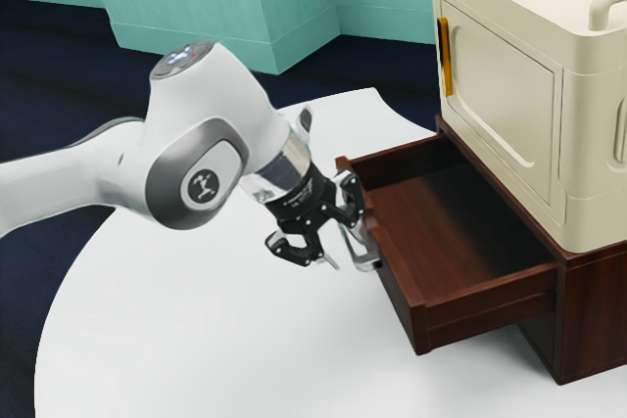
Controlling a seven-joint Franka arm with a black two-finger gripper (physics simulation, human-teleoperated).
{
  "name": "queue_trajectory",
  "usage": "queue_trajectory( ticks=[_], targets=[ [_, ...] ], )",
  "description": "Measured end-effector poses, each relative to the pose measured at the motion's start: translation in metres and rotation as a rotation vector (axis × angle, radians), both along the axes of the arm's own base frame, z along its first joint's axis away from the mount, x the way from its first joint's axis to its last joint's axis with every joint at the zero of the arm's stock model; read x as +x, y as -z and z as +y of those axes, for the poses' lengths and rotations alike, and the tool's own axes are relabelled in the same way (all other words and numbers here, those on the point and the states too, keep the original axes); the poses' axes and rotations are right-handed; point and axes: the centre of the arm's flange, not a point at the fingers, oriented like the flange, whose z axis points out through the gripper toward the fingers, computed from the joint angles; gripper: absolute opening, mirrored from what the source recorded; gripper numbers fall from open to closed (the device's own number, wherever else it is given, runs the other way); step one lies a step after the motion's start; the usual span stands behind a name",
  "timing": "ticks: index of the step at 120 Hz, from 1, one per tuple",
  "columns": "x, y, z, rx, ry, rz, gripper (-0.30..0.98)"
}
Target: Pull the drawer handle with one arm to open the drawer
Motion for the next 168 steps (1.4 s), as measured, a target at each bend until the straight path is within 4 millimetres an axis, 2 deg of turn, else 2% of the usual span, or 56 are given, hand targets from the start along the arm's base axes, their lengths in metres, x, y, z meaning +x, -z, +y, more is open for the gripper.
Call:
queue_trajectory(
  ticks=[100, 120, 129, 134, 137, 143, 147, 152, 156, 160, 168],
  targets=[
    [-0.025, -0.004, 0.016, 0.018, -0.019, -0.02, 0.25],
    [-0.028, -0.013, 0.016, 0.037, -0.008, -0.04, 0.28],
    [-0.034, -0.034, 0.016, 0.056, 0.004, -0.084, 0.28],
    [-0.035, -0.06, 0.017, 0.07, 0.008, -0.127, 0.29],
    [-0.034, -0.085, 0.02, 0.075, 0.003, -0.16, 0.31],
    [-0.035, -0.163, 0.035, 0.072, -0.045, -0.233, 0.39],
    [-0.043, -0.205, 0.044, 0.064, -0.079, -0.248, 0.43],
    [-0.057, -0.238, 0.049, 0.056, -0.114, -0.227, 0.48],
    [-0.068, -0.246, 0.054, 0.055, -0.139, -0.175, 0.51],
    [-0.074, -0.241, 0.067, 0.061, -0.177, -0.108, 0.53],
    [-0.08, -0.213, 0.102, 0.074, -0.264, 0.034, 0.57]
  ],
)
